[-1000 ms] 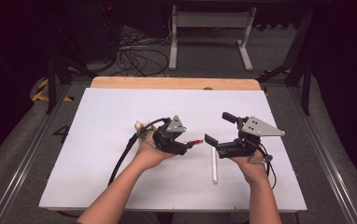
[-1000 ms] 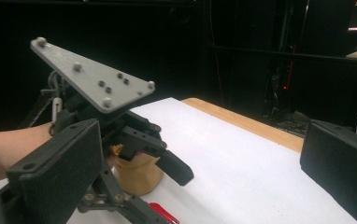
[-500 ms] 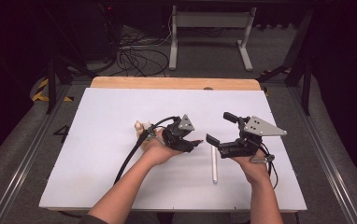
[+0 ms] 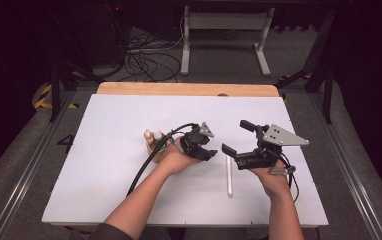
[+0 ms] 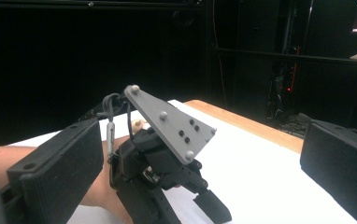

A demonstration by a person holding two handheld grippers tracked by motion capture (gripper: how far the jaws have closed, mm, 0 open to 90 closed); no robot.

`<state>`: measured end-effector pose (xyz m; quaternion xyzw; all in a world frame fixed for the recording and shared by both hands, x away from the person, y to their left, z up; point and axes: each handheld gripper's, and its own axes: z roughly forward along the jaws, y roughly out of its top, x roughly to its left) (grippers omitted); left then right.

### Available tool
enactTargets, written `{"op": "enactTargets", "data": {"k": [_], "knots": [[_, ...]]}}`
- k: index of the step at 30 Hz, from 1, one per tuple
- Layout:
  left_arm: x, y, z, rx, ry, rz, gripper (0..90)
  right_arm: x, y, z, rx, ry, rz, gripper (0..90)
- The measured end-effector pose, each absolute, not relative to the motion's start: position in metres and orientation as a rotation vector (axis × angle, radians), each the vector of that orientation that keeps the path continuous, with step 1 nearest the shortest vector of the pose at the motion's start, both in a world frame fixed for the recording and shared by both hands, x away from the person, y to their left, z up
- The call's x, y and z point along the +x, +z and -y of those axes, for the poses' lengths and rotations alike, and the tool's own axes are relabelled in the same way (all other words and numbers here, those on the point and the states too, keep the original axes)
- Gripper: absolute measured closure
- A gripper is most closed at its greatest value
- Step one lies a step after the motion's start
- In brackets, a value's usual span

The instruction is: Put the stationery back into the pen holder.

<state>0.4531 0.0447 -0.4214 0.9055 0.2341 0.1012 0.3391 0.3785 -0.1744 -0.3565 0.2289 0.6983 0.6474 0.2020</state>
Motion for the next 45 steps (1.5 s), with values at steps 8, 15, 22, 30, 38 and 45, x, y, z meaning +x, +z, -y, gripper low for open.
{"op": "enactTargets", "data": {"k": [8,15,22,30,38,45], "knots": [[0.458,-0.428,-0.04,2.399,0.24,-0.622,49.2,0.378,-0.356,0.175,0.638,1.815,-1.953,0.0],[0.462,-0.433,-0.04,2.42,0.232,-0.629,50.2,0.379,-0.356,0.175,0.636,1.816,-1.954,0.0],[0.464,-0.438,-0.039,2.454,0.236,-0.629,51.6,0.378,-0.357,0.175,0.634,1.816,-1.961,0.0],[0.465,-0.441,-0.04,2.464,0.225,-0.633,52.8,0.378,-0.357,0.173,0.624,1.818,-1.971,0.0],[0.464,-0.441,-0.04,2.462,0.212,-0.637,54.9,0.378,-0.357,0.171,0.615,1.818,-1.983,0.0],[0.462,-0.441,-0.039,2.471,0.21,-0.623,62.6,0.378,-0.357,0.172,0.615,1.821,-1.986,0.0]]}}
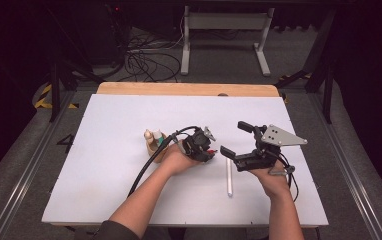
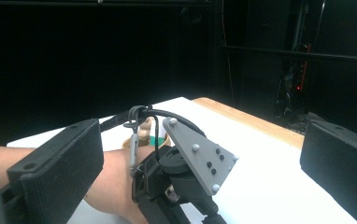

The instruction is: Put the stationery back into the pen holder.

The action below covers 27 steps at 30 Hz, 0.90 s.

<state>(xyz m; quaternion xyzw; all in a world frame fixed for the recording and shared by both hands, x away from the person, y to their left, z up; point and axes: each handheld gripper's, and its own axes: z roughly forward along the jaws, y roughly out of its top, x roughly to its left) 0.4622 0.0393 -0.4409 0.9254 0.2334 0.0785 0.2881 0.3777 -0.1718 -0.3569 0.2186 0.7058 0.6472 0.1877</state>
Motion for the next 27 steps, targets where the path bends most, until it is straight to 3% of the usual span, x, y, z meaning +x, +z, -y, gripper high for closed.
{"op": "enactTargets", "data": {"k": [13,27], "knots": [[0.4592,-0.4405,-0.0397,2.474,0.199,-0.614,80.1,0.3767,-0.356,0.1708,0.605,1.821,-1.989,0.2],[0.4555,-0.4341,-0.0438,2.424,0.192,-0.636,80.4,0.3784,-0.3578,0.1711,0.623,1.804,-1.996,0.9]]}}
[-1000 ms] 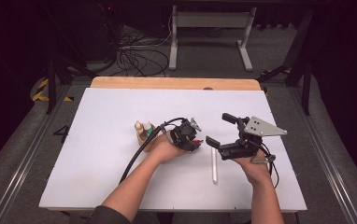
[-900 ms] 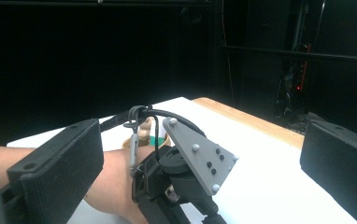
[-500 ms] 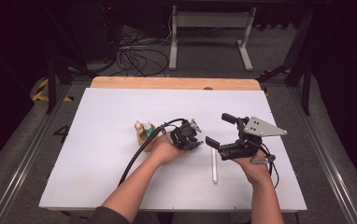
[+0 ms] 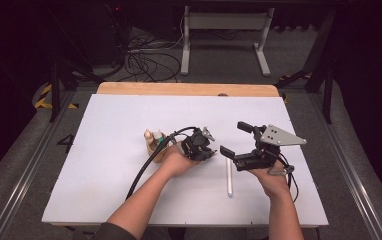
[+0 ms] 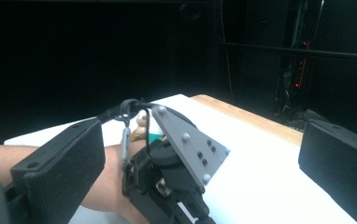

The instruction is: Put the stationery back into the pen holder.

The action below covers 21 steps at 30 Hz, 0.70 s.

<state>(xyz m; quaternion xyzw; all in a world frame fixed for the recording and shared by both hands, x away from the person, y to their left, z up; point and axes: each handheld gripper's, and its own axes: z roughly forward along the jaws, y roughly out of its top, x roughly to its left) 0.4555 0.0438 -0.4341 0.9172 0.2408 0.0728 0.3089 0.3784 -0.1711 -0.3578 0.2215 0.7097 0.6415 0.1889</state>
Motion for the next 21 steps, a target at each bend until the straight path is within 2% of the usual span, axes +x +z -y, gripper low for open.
{"op": "enactTargets", "data": {"k": [12,21], "knots": [[0.443,-0.403,-0.061,2.231,0.237,-0.614,80.4,0.379,-0.361,0.165,0.624,1.771,-1.999,2.4],[0.433,-0.382,-0.075,2.09,0.256,-0.613,80.4,0.382,-0.364,0.163,0.663,1.754,-2.007,6.9]]}}
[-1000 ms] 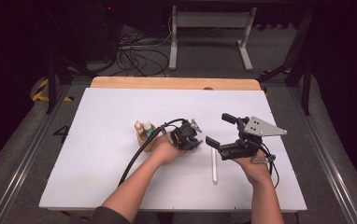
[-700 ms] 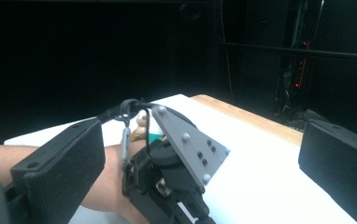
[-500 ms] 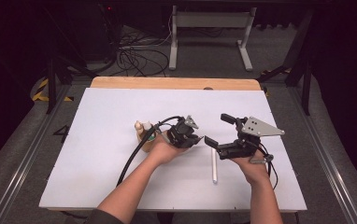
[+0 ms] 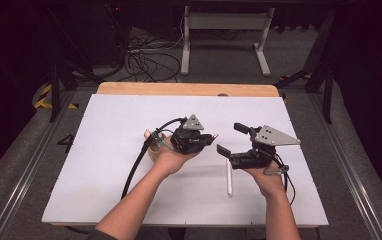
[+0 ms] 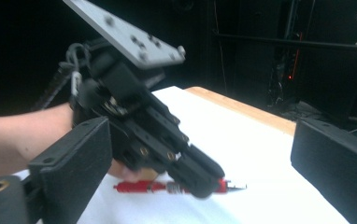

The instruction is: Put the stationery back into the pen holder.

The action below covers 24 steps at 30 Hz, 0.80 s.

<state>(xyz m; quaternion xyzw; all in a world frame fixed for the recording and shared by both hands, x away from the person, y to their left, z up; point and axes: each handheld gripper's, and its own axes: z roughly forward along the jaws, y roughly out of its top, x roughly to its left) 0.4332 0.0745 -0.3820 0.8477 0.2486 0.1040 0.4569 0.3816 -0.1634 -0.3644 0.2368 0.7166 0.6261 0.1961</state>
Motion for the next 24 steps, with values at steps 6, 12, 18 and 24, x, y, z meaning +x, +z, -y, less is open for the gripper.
{"op": "enactTargets", "data": {"k": [6,12,18,24], "knots": [[0.427,-0.371,-0.084,2.002,0.282,-0.613,80.4,0.383,-0.367,0.158,0.681,1.738,-2.031,10.1],[0.423,-0.362,-0.094,1.904,0.268,-0.612,80.4,0.383,-0.369,0.154,0.686,1.733,-2.049,11.5],[0.417,-0.356,-0.096,1.855,0.273,-0.598,80.4,0.384,-0.371,0.15,0.691,1.729,-2.061,13.7],[0.411,-0.351,-0.097,1.83,0.292,-0.575,80.4,0.384,-0.373,0.144,0.7,1.726,-2.078,17.2]]}}
